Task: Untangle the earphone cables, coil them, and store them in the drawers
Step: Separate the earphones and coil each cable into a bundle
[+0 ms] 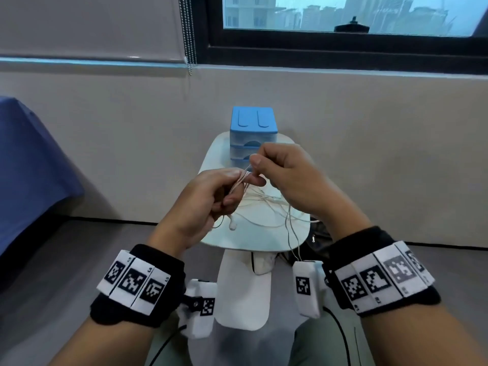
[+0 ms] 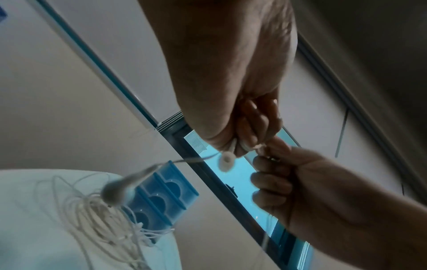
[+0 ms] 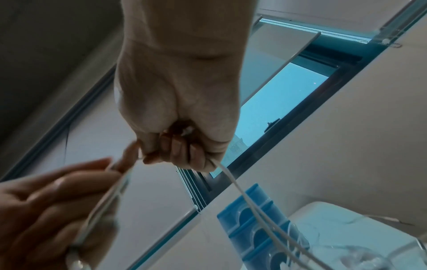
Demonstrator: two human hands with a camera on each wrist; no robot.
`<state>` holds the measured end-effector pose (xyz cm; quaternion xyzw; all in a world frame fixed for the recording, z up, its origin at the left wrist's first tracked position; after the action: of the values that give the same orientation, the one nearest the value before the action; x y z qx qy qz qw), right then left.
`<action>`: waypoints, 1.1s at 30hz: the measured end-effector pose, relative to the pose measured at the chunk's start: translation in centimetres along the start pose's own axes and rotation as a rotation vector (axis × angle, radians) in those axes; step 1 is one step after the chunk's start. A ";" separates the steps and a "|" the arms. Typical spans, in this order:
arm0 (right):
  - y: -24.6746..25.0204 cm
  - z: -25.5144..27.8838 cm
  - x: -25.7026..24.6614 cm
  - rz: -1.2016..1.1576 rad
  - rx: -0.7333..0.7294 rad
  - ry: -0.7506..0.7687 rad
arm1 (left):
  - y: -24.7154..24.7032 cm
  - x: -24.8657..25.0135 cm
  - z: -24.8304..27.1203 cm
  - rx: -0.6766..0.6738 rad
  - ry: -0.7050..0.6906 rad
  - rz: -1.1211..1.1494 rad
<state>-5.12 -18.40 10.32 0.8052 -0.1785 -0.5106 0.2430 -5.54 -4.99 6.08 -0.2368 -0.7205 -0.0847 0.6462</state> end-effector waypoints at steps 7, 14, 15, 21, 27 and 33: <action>-1.9 -0.5 2.3 -0.028 0.041 -0.101 | 0.0 1.6 -2.0 0.074 -0.064 0.180; -3.4 0.8 -1.3 0.201 -0.361 -0.062 | 2.2 1.9 -3.9 0.209 -0.111 0.068; -2.7 0.6 -2.2 0.182 -0.360 -0.049 | 2.2 1.9 -4.0 0.185 -0.122 -0.047; 2.7 -2.3 -1.4 0.059 0.012 -0.038 | 0.5 2.1 -3.4 -0.078 -0.107 -0.043; -2.1 -0.8 1.7 0.079 -0.195 -0.193 | 0.8 3.8 -3.5 0.048 -0.142 0.227; -3.2 0.5 -1.9 0.184 -0.404 -0.124 | 1.8 3.0 -3.7 0.164 -0.154 -0.167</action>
<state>-6.21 -14.85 9.65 0.6876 -0.1599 -0.5600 0.4336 -1.62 -4.28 9.18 -0.1283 -0.7896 -0.0609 0.5970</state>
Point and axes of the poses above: each hand's wrist, its own z-axis away from the middle knuckle, its own y-axis out of the back of the hand, x = y × z, the point moved 8 cm from there along -z, towards the middle knuckle, and after that the axes turned 6 degrees about z, right-handed, at the moved point
